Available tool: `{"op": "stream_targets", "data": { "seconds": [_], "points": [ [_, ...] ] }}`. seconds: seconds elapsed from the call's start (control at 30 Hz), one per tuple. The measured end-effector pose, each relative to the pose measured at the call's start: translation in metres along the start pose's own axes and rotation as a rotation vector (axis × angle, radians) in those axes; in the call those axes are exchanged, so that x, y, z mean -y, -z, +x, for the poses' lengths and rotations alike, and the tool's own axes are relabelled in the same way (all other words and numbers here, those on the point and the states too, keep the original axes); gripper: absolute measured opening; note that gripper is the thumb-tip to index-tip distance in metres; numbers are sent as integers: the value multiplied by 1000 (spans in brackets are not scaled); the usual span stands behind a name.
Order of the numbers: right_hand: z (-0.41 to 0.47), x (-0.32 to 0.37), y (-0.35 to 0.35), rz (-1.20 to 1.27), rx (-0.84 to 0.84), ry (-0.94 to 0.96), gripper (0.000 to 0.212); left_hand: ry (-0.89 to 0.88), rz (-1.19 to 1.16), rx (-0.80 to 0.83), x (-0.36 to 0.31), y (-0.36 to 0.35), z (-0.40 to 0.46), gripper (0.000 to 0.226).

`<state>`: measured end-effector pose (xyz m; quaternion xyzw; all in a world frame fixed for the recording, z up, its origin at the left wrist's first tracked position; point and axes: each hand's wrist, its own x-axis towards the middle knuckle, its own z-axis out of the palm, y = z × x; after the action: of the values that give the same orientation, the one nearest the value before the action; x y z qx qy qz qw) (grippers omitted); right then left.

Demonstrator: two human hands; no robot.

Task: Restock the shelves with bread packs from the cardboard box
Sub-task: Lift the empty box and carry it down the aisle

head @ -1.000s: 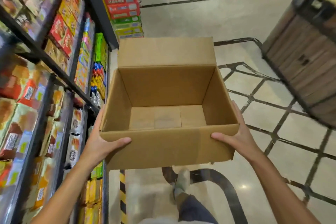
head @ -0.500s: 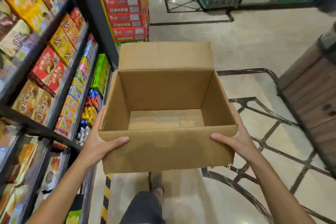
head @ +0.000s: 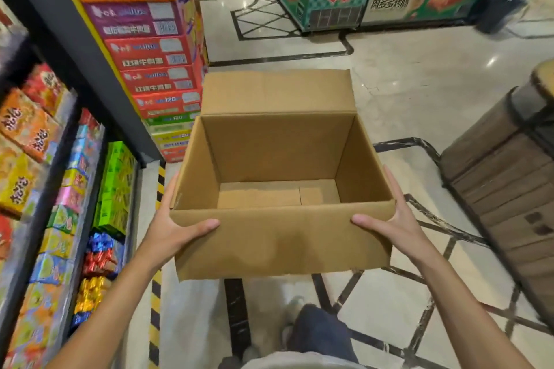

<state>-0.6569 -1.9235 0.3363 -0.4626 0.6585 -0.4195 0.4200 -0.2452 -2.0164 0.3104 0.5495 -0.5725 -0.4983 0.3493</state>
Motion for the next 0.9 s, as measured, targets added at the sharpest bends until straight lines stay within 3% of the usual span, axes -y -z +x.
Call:
{"op": "stream_targets", "data": {
  "seconds": [0.27,0.6,0.9],
  "points": [
    [240,13,12,-7,1,-8,123,-39,64,34,-31,-13,251,130],
    [561,84,34,-8,100,-11,126,11,110,-104,-106,-14,524,129],
    [829,112,39,-72,28,-33,120,12,39,-73,-113,-33,814,130]
  ]
}}
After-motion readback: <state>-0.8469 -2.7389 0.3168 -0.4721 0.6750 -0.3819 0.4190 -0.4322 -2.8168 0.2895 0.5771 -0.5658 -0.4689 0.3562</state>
